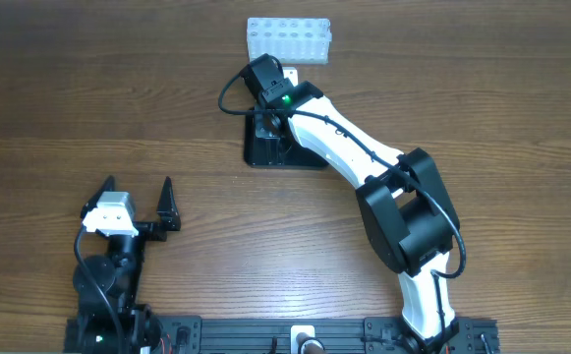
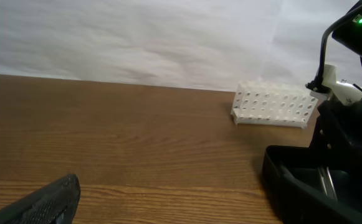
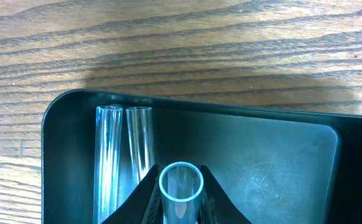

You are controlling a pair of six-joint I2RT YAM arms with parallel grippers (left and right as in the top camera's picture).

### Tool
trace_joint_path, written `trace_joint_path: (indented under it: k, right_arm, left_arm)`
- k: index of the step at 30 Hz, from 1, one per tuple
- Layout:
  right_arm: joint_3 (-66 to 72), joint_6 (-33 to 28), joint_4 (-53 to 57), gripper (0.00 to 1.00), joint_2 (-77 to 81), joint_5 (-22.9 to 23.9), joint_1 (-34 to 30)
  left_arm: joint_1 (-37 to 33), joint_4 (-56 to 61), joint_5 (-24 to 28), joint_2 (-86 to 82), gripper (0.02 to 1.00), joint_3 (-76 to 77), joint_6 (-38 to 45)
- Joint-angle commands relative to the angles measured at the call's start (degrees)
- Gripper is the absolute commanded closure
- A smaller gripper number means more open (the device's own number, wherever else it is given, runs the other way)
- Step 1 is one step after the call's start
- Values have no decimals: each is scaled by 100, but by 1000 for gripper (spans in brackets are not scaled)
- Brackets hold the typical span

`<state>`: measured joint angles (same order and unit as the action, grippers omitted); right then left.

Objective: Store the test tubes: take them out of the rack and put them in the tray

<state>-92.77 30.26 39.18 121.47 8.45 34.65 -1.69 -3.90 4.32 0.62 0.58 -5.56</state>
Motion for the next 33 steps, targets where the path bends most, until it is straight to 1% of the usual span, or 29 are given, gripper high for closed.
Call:
trace_joint_path:
  k: [1, 5, 9, 12, 16, 20, 23, 26, 29, 33]
  right_arm:
    - [33, 103, -26, 816, 155, 37, -59]
    - [33, 103, -42, 781, 243, 17, -72]
    - [17, 96, -160, 673, 225, 20, -70]
    - [13, 35, -214, 627, 90, 44, -70]
    - [13, -308, -310, 509, -348, 140, -70]
    - [13, -835, -570, 338, -964, 481, -140]
    - [13, -1196, -1047, 198, -1292, 887, -332]
    - [13, -1578, -1867, 91, -1272, 935, -693]
    - [15, -1808, -2472, 45, -1062, 920, -999]
    - [13, -2020, -3016, 14, -662, 872, -1270]
  left_arm:
    - [-35, -22, 59, -33, 18, -24, 66]
    - [-35, -22, 59, -33, 18, -24, 68]
    - [-35, -22, 59, -33, 18, -24, 66]
    - [-35, -22, 57, -33, 18, -24, 66]
    - [-35, -22, 59, -33, 18, -24, 66]
    - [-35, -22, 59, -33, 18, -24, 66]
    - [-35, -22, 57, -33, 18, -24, 66]
    - [-35, -22, 57, -33, 18, -24, 66]
    - [-35, -22, 57, -33, 18, -24, 66]
    - [-35, -22, 57, -33, 18, -24, 68]
